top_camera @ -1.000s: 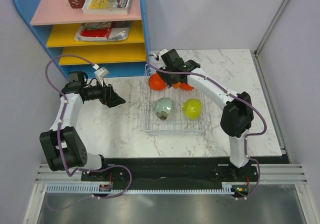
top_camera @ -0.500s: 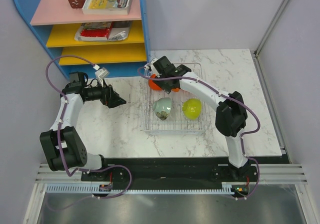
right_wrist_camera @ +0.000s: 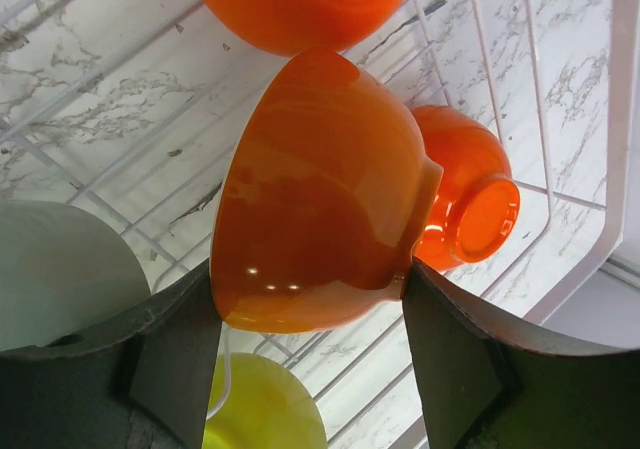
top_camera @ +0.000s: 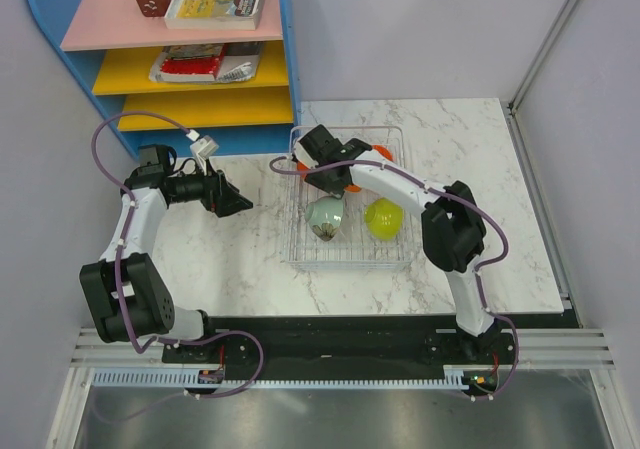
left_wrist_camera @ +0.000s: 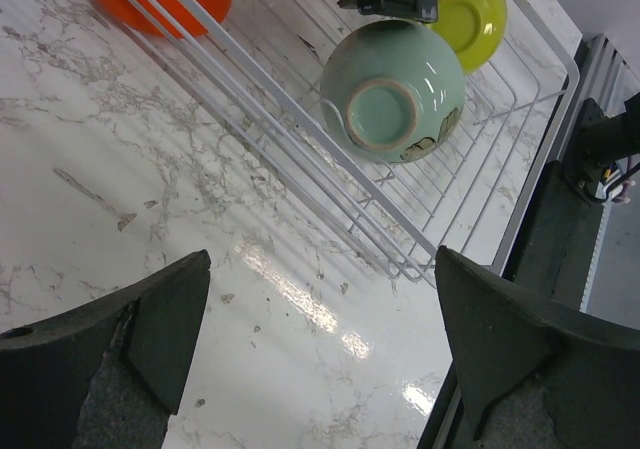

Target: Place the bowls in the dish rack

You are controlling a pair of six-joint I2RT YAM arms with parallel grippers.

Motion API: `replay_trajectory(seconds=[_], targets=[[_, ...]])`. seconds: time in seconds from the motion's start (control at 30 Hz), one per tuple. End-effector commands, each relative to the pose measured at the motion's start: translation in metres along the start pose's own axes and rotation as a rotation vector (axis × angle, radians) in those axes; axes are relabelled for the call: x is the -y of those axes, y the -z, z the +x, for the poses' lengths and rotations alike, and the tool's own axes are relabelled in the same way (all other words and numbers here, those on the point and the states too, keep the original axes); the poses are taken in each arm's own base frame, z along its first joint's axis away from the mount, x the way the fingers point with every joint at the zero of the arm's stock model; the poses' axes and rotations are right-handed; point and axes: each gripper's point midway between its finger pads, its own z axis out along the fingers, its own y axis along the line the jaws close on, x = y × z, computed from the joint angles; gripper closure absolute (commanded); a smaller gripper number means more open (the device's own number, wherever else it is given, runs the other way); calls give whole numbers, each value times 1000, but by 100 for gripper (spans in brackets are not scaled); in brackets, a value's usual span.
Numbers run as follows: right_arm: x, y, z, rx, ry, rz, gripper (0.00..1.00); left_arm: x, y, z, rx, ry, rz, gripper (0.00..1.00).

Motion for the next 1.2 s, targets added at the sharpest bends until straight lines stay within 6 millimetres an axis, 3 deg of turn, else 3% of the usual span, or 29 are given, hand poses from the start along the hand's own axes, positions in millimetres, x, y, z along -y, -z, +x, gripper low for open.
replay_trajectory(seconds=[0.0,0.2,0.3,0.33,0.5,0.53,0.63,0.8,1.17], targets=[[7,-6,0,-13,96,32,100,3,0,-2,22,-31,34,0],[10,-13,1,-30,140,48,98,3,-1,-1,21,-30,37,0],[9,-17,4,-43,172,49,88,2,-1,-1,21,-28,36,0],[8,-18,6,-49,177,46,80,2,-1,0,21,-24,38,0],[8,-22,8,-60,187,47,61,3,-1,0,22,-27,40,0],[7,-22,8,-60,190,48,47,3,-1,0,21,-26,39,0],[9,-20,8,-58,186,49,26,2,-1,0,20,-24,37,0],[7,-17,8,-50,186,38,3,2,-1,0,21,-25,35,0],[-4,-3,13,-13,167,-129,2,3,0,0,19,-29,32,0]])
